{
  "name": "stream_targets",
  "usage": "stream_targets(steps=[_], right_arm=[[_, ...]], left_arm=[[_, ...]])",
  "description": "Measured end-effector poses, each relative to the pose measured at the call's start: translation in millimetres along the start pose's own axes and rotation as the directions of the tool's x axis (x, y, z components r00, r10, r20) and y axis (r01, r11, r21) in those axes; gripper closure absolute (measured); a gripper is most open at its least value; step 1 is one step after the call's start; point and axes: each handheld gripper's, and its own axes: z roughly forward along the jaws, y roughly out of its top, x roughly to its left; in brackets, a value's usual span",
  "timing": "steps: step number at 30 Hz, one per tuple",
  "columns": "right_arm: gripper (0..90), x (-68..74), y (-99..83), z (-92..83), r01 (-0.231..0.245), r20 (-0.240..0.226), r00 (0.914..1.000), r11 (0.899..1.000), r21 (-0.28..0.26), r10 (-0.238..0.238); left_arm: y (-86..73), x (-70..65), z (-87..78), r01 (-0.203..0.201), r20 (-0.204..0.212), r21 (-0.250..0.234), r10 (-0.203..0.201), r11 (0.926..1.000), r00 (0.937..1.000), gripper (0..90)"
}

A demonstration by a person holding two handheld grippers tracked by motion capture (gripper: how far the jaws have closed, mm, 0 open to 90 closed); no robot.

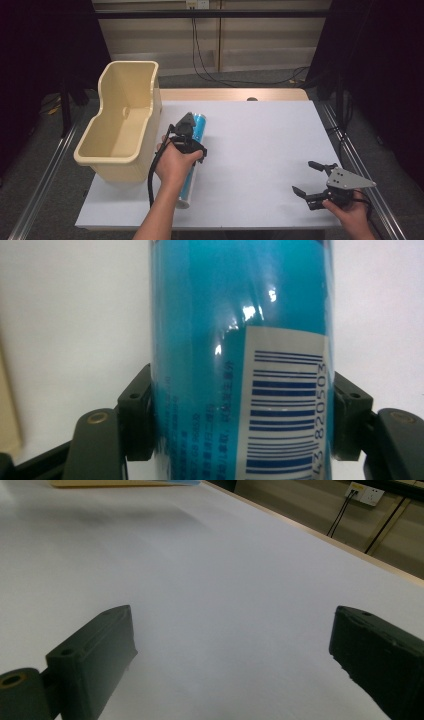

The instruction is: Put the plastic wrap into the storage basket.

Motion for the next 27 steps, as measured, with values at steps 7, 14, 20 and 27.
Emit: stream_targets(steps=[7, 14, 20, 27], right_arm=[[4.1, 0.0, 0.5, -0.8, -0.002, 0.003, 1.0, 1.0, -0.006, 0.002], [4.0, -0.8, 0.3, -1.3, -0.005, 0.006, 1.0, 1.0, -0.009, 0.005], [4.0, -0.1, 1.0, -0.9, -0.002, 0.005, 1.0, 1.0, -0.009, 0.002], [4.0, -0.1, 1.2, -1.2, 0.001, 0.006, 1.0, 1.0, -0.013, -0.001]], left_arm=[[5.7, 1.5, -17.8, 0.007, 0.003, -0.01, -0.007, 0.9999, 1.0, 32.1], [10.6, 6.2, -41.7, 0.004, 0.023, -0.031, -0.004, 0.9995, 0.9997, 32.1], [14.1, 11.7, -57.5, 0.011, 0.029, -0.044, -0.01, 0.999, 0.9995, 32.1], [17.8, 24.5, -74.5, 0.029, 0.032, -0.044, -0.027, 0.9986, 0.9991, 32.1]])
